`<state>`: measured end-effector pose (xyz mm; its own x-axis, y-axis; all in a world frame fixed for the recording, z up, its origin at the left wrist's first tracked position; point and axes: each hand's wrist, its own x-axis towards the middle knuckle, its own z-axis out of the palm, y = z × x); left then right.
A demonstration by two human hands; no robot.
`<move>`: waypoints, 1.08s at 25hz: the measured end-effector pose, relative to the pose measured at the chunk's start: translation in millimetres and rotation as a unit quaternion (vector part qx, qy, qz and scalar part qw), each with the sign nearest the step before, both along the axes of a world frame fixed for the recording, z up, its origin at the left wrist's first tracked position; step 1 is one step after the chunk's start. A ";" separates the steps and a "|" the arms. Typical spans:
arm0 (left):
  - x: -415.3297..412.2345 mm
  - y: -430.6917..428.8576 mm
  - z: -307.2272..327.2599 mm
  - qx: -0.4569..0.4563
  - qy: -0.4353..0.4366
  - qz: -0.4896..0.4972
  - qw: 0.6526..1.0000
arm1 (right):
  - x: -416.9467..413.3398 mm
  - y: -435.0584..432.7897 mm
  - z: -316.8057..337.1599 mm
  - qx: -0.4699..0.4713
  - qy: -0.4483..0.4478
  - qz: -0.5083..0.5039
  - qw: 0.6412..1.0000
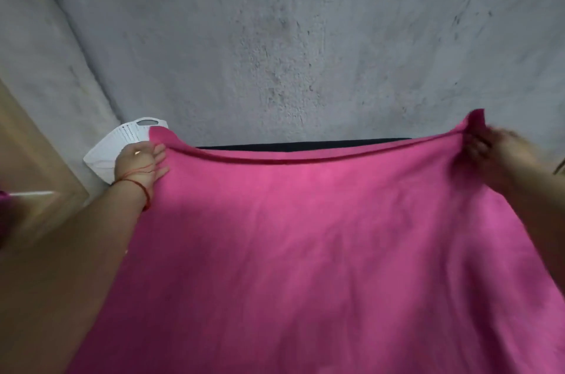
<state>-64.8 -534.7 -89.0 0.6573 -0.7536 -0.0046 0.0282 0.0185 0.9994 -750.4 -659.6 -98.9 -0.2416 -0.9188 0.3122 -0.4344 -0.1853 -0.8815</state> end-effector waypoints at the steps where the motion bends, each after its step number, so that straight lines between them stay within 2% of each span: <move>1: -2.8 -6.3 -6.5 0.024 -0.056 0.005 0.998 | 8.0 -2.9 -1.7 -0.019 -0.030 0.033 0.999; 2: -7.6 -8.4 -16.7 0.063 -0.132 -0.003 0.989 | 22.8 -4.3 -0.2 -0.016 -0.046 0.053 0.997; 3: -14.1 -8.1 -30.2 0.095 -0.196 -0.016 0.976 | 40.9 -2.1 -2.6 0.008 -0.110 0.054 0.992; 4: -18.8 -5.5 -45.5 0.122 -0.266 -0.031 0.956 | 50.1 0.7 -8.5 0.042 -0.120 0.038 0.991; 5: -25.7 3.8 -59.7 0.149 -0.309 -0.047 0.938 | 46.6 4.0 -19.3 0.083 -0.175 0.043 0.980; 7: -36.9 34.9 -81.5 0.223 -0.387 -0.111 0.888 | 43.9 30.7 -33.5 0.144 -0.149 0.061 0.976; 9: -36.3 69.5 -97.5 0.247 -0.471 -0.148 0.834 | 33.1 60.3 -42.6 0.170 -0.080 0.051 0.981; 11: -28.3 109.4 -110.0 0.248 -0.519 -0.139 0.806 | 24.3 98.7 -48.9 0.167 0.019 0.042 0.985; 14: -23.6 185.4 -105.0 0.281 -0.519 -0.104 0.800 | 4.9 171.4 -57.3 0.162 0.207 0.043 0.964; 18: -24.7 291.8 -101.2 0.291 -0.471 -0.079 0.829 | -11.9 277.1 -62.0 0.138 0.322 0.032 0.936; 21: -28.7 364.5 -100.8 0.282 -0.462 -0.051 0.840 | -32.9 342.1 -80.8 0.110 0.345 0.022 0.932; 23: -34.2 409.3 -103.3 0.282 -0.466 -0.038 0.838 | -53.1 382.7 -87.5 0.137 0.329 -0.023 0.934; 25: -39.2 441.2 -105.5 0.259 -0.452 -0.021 0.853 | -64.1 419.1 -89.8 0.179 0.286 -0.056 0.940; 27: -43.0 457.8 -104.6 0.255 -0.406 -0.006 0.877 | -73.7 442.6 -92.0 0.231 0.170 -0.100 0.953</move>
